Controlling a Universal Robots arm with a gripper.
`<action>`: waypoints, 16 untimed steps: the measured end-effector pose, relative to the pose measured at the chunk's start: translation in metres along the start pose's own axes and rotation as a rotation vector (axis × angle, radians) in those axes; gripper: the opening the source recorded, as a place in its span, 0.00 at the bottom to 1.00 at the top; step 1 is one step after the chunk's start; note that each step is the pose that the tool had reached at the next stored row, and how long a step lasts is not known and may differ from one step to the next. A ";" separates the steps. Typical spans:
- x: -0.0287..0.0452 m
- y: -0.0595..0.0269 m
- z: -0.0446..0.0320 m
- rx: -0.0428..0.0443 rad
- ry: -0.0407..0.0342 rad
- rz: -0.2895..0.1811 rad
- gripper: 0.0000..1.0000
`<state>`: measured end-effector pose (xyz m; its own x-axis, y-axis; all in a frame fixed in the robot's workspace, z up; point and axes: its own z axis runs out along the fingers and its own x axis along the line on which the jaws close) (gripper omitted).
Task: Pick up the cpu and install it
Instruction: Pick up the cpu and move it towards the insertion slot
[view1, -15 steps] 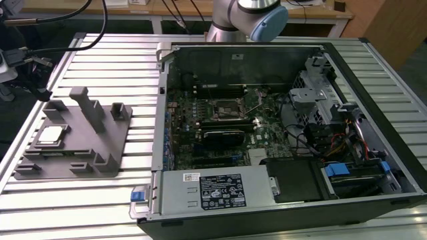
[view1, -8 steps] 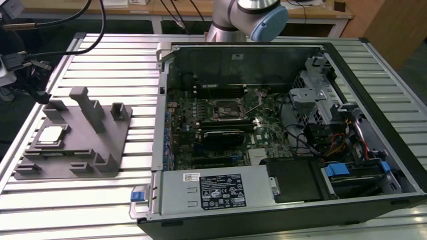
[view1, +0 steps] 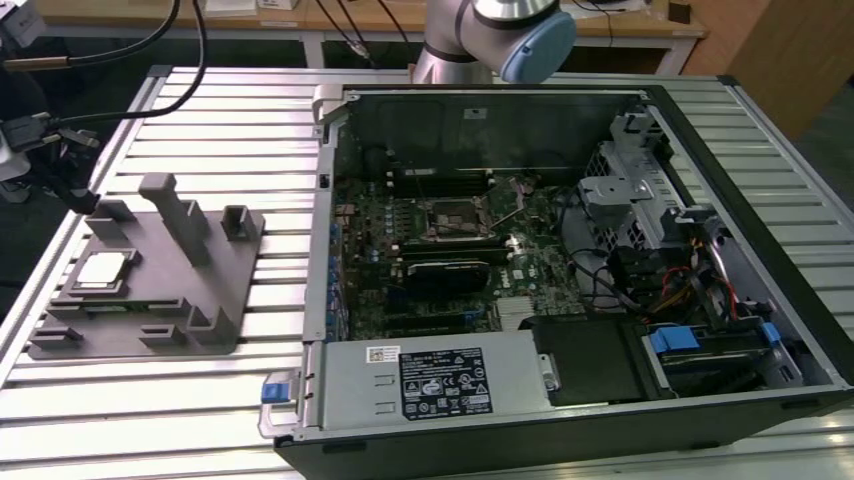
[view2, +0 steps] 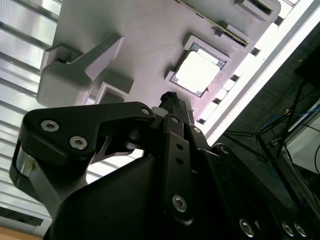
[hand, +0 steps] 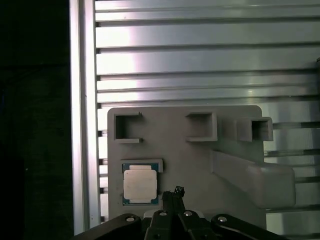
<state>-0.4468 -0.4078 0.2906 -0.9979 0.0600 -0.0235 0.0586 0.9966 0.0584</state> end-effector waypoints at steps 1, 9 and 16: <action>0.0007 -0.0003 0.0010 0.0000 0.0000 0.000 0.11; 0.0053 -0.0027 0.0092 0.0001 0.0002 0.000 0.11; 0.0106 -0.0044 0.0162 -0.0001 0.0002 0.000 0.11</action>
<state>-0.4573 -0.4107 0.2739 -0.9979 0.0600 -0.0232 0.0586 0.9966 0.0585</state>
